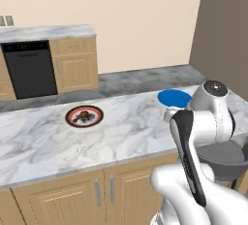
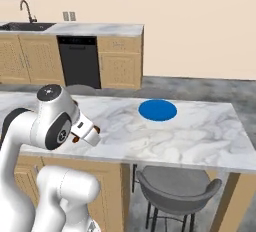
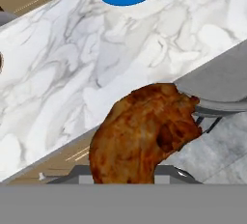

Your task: Take the chicken drumsticks from the pan and place one on each plate on the dining counter.

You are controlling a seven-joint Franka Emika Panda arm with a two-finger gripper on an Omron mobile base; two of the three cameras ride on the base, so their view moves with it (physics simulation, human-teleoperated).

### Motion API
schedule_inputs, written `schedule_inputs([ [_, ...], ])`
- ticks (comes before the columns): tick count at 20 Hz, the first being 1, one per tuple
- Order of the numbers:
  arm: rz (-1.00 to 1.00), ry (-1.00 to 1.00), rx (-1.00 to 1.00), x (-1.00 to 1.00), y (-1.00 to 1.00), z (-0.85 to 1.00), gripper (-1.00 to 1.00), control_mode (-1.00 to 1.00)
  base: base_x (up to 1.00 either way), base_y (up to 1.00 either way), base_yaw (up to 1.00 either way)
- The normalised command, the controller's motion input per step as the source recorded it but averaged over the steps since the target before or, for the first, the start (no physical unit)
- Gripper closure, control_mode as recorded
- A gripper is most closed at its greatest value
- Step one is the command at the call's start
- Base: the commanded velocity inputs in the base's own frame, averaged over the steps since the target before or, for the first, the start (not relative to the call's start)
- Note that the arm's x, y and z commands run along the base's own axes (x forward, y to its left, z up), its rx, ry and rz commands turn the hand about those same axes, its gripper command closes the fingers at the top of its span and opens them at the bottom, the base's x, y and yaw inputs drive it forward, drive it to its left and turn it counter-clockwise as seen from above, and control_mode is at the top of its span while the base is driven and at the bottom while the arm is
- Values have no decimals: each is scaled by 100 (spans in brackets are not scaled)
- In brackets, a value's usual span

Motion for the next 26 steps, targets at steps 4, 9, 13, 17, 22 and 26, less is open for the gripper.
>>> schedule_inputs([
  [4, 0, 0, 0, 0, 0, 0, 100, 100, 38, -44, 20],
  [9, 0, 0, 0, 0, 0, 0, 100, 100, 43, -47, 23],
  [13, 0, 0, 0, 0, 0, 0, 100, 100, 44, -39, 24],
  [17, 6, -3, 1, 14, -12, 0, 100, -100, 35, -30, 18],
  [22, 10, -2, 3, 97, -43, 2, 100, -100, 0, 0, 0],
  [26, -14, 1, 0, 100, -45, 31, 100, -100, 0, 0, 0],
])
